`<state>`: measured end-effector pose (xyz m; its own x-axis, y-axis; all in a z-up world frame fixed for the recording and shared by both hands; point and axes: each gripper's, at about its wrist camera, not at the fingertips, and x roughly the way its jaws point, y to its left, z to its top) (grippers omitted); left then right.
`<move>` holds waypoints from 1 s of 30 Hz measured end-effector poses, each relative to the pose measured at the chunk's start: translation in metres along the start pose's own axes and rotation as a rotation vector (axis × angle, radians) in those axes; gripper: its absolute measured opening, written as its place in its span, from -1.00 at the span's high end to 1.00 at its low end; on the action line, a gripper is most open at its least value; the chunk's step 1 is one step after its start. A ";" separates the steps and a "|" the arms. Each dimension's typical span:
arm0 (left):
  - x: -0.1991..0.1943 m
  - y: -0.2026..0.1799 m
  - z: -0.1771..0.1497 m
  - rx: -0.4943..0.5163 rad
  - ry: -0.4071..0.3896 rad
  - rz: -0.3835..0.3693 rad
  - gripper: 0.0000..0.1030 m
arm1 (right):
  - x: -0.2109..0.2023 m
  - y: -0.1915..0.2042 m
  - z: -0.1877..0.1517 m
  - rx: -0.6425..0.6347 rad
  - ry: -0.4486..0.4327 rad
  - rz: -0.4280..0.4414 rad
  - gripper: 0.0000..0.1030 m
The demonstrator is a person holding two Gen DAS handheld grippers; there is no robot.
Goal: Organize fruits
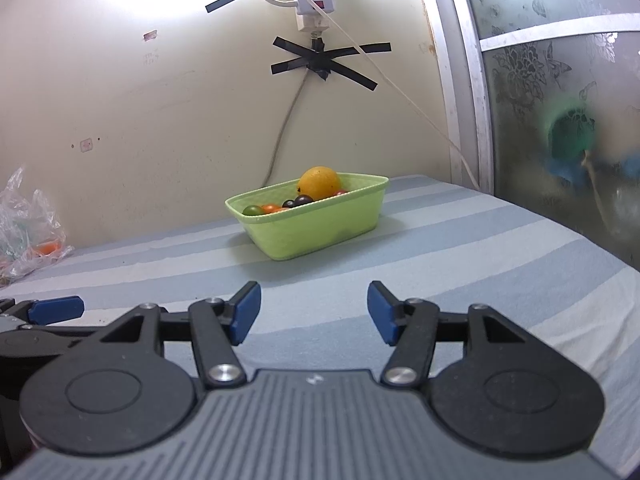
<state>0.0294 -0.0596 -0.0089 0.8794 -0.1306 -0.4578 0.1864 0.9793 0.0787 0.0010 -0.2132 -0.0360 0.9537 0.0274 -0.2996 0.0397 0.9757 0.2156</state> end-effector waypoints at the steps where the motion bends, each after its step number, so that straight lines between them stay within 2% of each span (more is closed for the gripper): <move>1: 0.000 -0.001 0.000 -0.001 0.000 0.000 -0.93 | 0.000 0.000 0.000 0.002 0.001 0.000 -0.22; 8: 0.001 0.003 -0.001 -0.003 0.006 -0.001 -0.99 | 0.002 -0.003 0.001 0.004 0.001 0.002 -0.24; 30: 0.001 0.010 -0.001 -0.046 0.007 0.002 -1.00 | 0.003 -0.002 0.000 0.006 0.003 -0.002 -0.27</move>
<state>0.0314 -0.0501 -0.0095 0.8764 -0.1281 -0.4642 0.1647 0.9856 0.0389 0.0035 -0.2154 -0.0372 0.9528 0.0259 -0.3024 0.0436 0.9743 0.2209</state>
